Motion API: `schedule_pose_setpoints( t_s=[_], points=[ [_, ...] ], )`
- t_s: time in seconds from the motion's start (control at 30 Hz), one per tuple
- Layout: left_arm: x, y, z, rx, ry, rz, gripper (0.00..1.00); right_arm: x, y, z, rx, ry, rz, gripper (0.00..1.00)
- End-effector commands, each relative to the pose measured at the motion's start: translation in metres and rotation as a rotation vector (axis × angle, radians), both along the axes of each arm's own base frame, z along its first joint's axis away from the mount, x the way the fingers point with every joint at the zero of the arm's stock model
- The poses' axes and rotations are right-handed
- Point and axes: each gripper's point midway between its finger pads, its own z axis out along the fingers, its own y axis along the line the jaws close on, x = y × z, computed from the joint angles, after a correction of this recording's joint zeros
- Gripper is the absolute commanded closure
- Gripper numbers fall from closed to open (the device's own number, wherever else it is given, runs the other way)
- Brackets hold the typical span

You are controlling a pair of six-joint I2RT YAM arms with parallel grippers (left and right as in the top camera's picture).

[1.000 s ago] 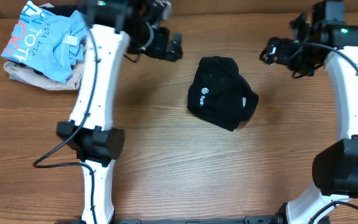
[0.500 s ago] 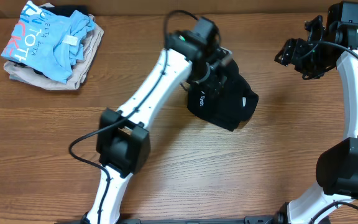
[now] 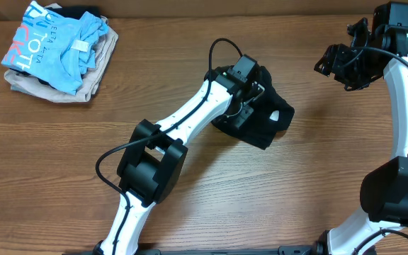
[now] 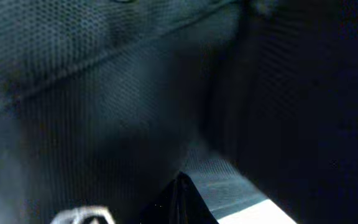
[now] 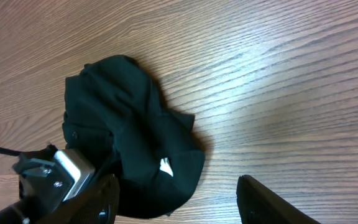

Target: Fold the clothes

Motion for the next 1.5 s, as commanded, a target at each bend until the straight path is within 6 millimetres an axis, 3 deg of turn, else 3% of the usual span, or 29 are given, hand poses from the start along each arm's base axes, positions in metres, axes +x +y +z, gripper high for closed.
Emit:
schedule_pose_setpoints(
  t_s=[0.0, 0.13, 0.27, 0.3, 0.37, 0.43, 0.6, 0.67, 0.77, 0.9, 1.0, 1.07, 1.2, 1.33, 1.47],
  points=[
    [0.014, 0.032, -0.015, 0.139, -0.079, -0.026, 0.93, 0.002, 0.000, 0.011, -0.001, -0.033, 0.003, 0.36],
    [0.025, 0.054, -0.024, 0.216, -0.125, 0.001, 0.87, 0.002, 0.000, 0.011, -0.001, -0.033, 0.003, 0.36],
    [0.050, 0.094, -0.017, 0.359, -0.217, 0.076, 0.71, 0.002, 0.000, 0.011, -0.001, -0.033, 0.003, 0.36],
    [0.057, 0.107, -0.014, 0.402, -0.246, 0.101, 0.63, 0.002, 0.000, 0.011, -0.001, -0.033, 0.003, 0.36],
    [0.072, 0.132, -0.007, 0.474, -0.297, 0.156, 0.25, 0.002, 0.000, 0.011, -0.002, -0.034, 0.003, 0.35],
    [0.083, 0.151, -0.004, 0.494, -0.316, 0.203, 0.04, 0.003, 0.000, 0.011, -0.002, -0.037, 0.004, 0.32],
    [0.104, 0.177, 0.003, 0.466, -0.342, 0.283, 0.00, 0.005, -0.001, 0.012, -0.004, -0.046, 0.004, 0.29],
    [0.109, 0.175, 0.015, 0.455, -0.358, 0.288, 0.00, 0.005, -0.001, 0.012, -0.004, -0.048, 0.004, 0.28],
    [0.110, 0.154, 0.051, 0.424, -0.380, 0.260, 0.00, 0.005, -0.001, 0.012, -0.004, -0.047, 0.004, 0.28],
    [0.090, 0.101, 0.104, 0.286, -0.350, 0.093, 0.00, 0.005, -0.001, 0.012, -0.004, -0.047, 0.004, 0.28],
    [0.052, 0.046, 0.125, 0.112, -0.268, -0.194, 0.00, 0.005, -0.001, 0.012, -0.004, -0.047, 0.004, 0.27],
    [0.024, 0.025, 0.124, 0.055, -0.204, -0.359, 0.00, 0.005, -0.001, 0.012, -0.004, -0.047, 0.004, 0.26],
    [-0.006, 0.024, 0.098, 0.099, -0.083, -0.428, 0.00, 0.005, -0.001, 0.012, -0.004, -0.048, 0.004, 0.23],
    [-0.023, 0.035, 0.064, 0.144, 0.004, -0.461, 0.00, 0.005, -0.001, 0.012, -0.004, -0.048, 0.004, 0.22],
    [-0.022, 0.047, 0.032, 0.203, 0.006, -0.453, 0.00, 0.005, -0.001, 0.012, -0.004, -0.048, 0.004, 0.23]
  ],
)
